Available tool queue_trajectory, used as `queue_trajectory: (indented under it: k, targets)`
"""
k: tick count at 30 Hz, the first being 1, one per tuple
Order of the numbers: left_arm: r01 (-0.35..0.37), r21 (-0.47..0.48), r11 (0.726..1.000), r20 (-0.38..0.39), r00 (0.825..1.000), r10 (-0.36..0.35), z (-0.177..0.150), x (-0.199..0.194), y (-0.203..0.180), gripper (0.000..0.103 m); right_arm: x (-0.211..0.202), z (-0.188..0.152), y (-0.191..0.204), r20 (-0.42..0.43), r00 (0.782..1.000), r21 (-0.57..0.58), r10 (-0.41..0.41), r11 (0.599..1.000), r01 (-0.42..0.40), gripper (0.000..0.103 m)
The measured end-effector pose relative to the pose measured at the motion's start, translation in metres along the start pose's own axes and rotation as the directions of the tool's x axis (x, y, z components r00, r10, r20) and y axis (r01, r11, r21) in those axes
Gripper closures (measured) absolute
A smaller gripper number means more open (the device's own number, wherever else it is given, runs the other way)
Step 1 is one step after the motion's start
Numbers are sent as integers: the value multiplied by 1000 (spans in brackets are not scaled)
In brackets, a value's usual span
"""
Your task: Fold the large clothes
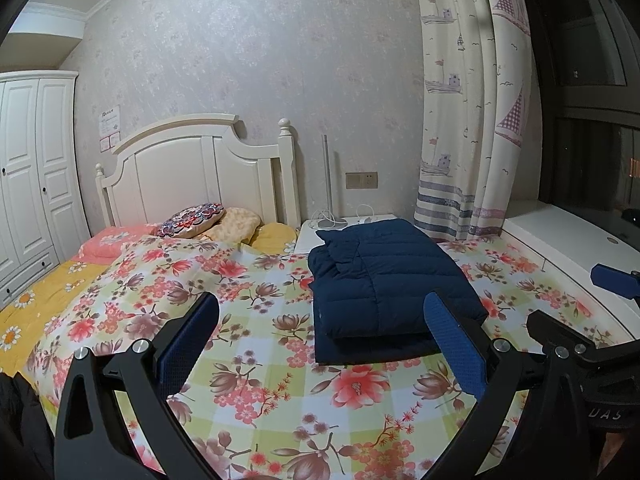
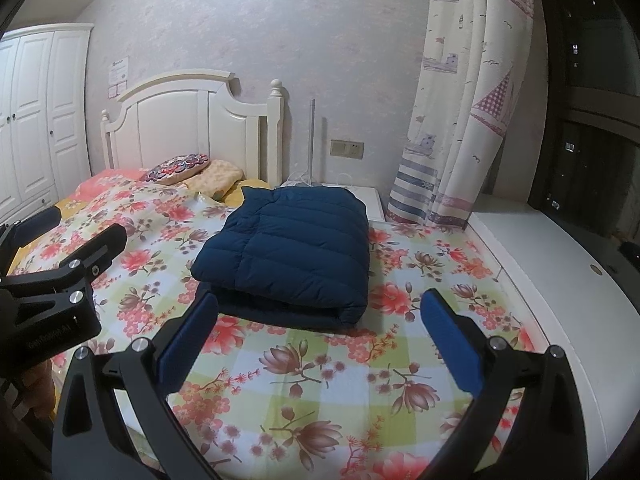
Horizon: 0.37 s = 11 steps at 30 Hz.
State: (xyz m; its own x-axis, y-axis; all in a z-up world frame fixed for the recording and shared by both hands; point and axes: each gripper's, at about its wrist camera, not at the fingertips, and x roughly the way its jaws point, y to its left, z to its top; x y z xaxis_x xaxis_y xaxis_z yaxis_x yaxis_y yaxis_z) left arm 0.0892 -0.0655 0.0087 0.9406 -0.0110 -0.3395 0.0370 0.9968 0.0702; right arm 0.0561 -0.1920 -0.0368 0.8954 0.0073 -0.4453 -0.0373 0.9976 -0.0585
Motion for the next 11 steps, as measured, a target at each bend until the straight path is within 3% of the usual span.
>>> queue_trajectory:
  k: [4,8,11]
  targets:
    - [32,32,999,-15,999,-32,-4,9,-5,4,10,-7,-2,-24,1000,-4,9,1000,-9,2]
    - [93,55,994,-152,985,-84,-14,57,7,4,39,-16,-13,-81,997,-7,14,1000,-15,3]
    - [3,19,1000,-228,974,1,-20,111,58,4,62,-12,-61,-106,993,10,-55,998,56,3]
